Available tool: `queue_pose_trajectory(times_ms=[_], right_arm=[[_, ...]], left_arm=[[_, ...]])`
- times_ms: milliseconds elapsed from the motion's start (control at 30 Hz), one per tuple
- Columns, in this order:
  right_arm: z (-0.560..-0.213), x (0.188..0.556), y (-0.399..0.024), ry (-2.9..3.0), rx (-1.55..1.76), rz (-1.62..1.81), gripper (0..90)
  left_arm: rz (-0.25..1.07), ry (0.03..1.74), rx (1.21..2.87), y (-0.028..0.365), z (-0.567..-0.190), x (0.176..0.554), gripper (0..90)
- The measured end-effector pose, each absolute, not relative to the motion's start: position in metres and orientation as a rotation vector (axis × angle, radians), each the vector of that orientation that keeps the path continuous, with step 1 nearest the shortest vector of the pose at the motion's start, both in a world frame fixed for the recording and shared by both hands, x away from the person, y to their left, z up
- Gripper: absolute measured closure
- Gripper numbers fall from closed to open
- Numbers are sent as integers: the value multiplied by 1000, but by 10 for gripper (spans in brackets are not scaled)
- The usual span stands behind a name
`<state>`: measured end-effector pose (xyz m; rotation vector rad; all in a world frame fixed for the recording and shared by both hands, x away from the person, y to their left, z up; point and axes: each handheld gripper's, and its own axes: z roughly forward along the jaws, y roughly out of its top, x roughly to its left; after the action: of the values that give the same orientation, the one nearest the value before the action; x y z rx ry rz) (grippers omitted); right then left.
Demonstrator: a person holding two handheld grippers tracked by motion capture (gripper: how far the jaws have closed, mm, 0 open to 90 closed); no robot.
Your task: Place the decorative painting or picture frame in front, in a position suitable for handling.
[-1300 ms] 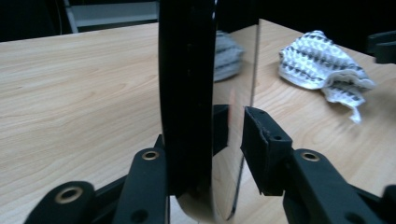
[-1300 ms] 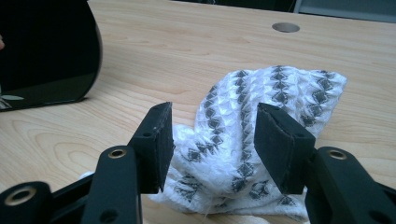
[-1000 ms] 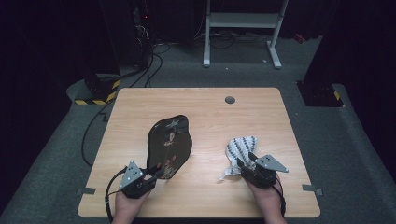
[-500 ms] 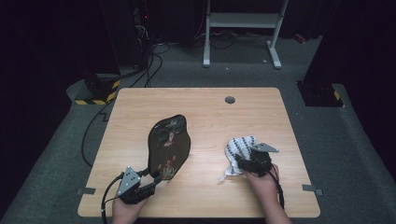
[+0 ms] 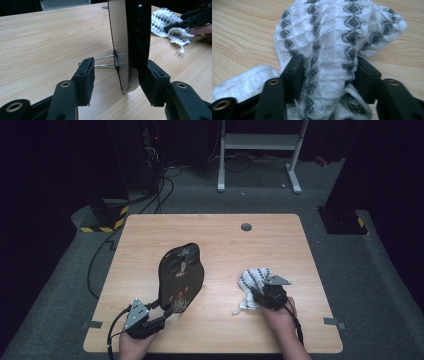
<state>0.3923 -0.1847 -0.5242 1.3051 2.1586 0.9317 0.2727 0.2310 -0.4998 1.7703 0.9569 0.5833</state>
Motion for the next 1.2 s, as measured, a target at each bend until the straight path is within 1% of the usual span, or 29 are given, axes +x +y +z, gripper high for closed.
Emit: queue_pose_trajectory(times_ms=[300, 367, 600, 767, 1000, 1100, 1200], right_arm=[[-523, 388, -183, 2181, 1261, 955, 734], [-522, 387, -183, 2170, 1254, 973, 754], [-509, 377, -180, 2114, 1169, 1088, 766], [-491, 366, -169, 2076, 1079, 1199, 767], [-462, 351, -141, 2076, 928, 1328, 767], [-447, 351, -128, 2072, 894, 1392, 767], [-432, 354, -110, 2070, 848, 1441, 767]], left_arm=[[577, 953, 1772, 228, -500, 275, 476], [579, 951, 1772, 228, -500, 275, 476], [577, 956, 1764, 229, -500, 275, 476], [571, 959, 1748, 229, -499, 276, 476], [554, 967, 1736, 229, -489, 279, 475], [564, 965, 1726, 229, -480, 281, 480], [564, 961, 1721, 224, -481, 283, 491]])
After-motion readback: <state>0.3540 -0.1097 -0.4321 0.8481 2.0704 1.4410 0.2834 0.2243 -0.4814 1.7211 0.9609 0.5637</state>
